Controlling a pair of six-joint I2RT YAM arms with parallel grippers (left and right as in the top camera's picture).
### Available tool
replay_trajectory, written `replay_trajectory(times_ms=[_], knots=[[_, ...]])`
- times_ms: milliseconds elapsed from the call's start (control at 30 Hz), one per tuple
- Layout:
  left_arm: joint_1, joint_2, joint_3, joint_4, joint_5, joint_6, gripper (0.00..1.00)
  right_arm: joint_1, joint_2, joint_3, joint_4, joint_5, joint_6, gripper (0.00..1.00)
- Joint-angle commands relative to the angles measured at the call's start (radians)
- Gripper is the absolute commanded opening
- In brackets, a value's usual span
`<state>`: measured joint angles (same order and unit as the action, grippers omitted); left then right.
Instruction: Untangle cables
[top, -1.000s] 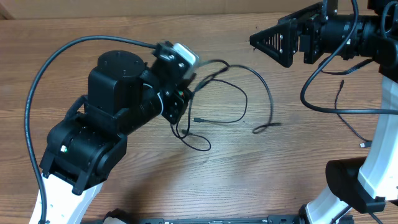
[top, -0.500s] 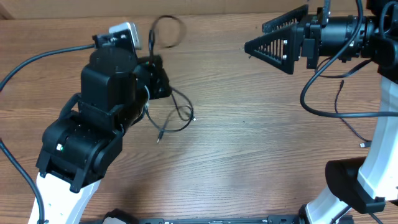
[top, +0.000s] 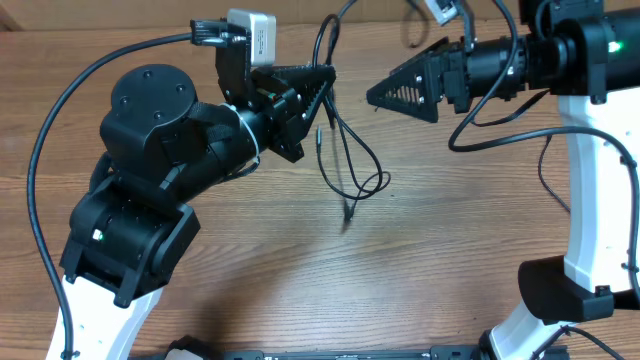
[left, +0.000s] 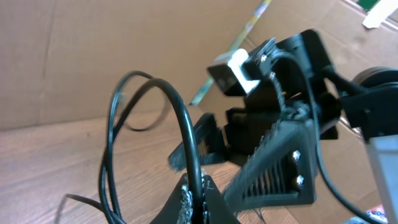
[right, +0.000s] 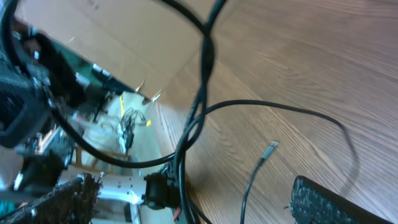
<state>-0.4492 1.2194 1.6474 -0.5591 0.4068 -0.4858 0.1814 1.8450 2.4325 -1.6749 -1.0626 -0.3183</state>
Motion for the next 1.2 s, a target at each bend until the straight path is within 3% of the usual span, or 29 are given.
replay_trajectory(times_ms=[0, 33, 167, 367, 667, 800, 867, 1167], knots=[[0.004, -0.003, 0.018, 0.026, 0.039, 0.037, 0.04, 0.045, -0.008, -0.005, 0.029, -0.039, -0.055, 0.94], [0.004, -0.003, 0.018, 0.038, 0.068, 0.037, 0.04, 0.066, -0.008, -0.005, 0.055, -0.039, -0.054, 0.86], [0.004, -0.003, 0.018, 0.052, 0.093, 0.035, 0.04, 0.115, -0.008, -0.005, 0.101, -0.039, -0.054, 0.73], [0.004, -0.003, 0.018, 0.096, 0.171, 0.032, 0.04, 0.139, 0.007, -0.005, 0.135, -0.034, -0.053, 0.59], [0.004, -0.003, 0.018, 0.132, 0.211, -0.003, 0.04, 0.139, 0.017, -0.005, 0.196, -0.039, -0.049, 0.55], [0.004, -0.003, 0.018, 0.157, 0.240, -0.015, 0.04, 0.139, 0.018, -0.005, 0.208, -0.039, -0.050, 0.34], [0.004, -0.003, 0.018, 0.153, 0.237, -0.014, 0.04, 0.139, 0.018, -0.005, 0.208, -0.039, -0.049, 0.29], [0.005, -0.003, 0.018, 0.125, 0.188, -0.008, 0.04, 0.139, 0.018, -0.005, 0.204, -0.039, -0.049, 0.28]])
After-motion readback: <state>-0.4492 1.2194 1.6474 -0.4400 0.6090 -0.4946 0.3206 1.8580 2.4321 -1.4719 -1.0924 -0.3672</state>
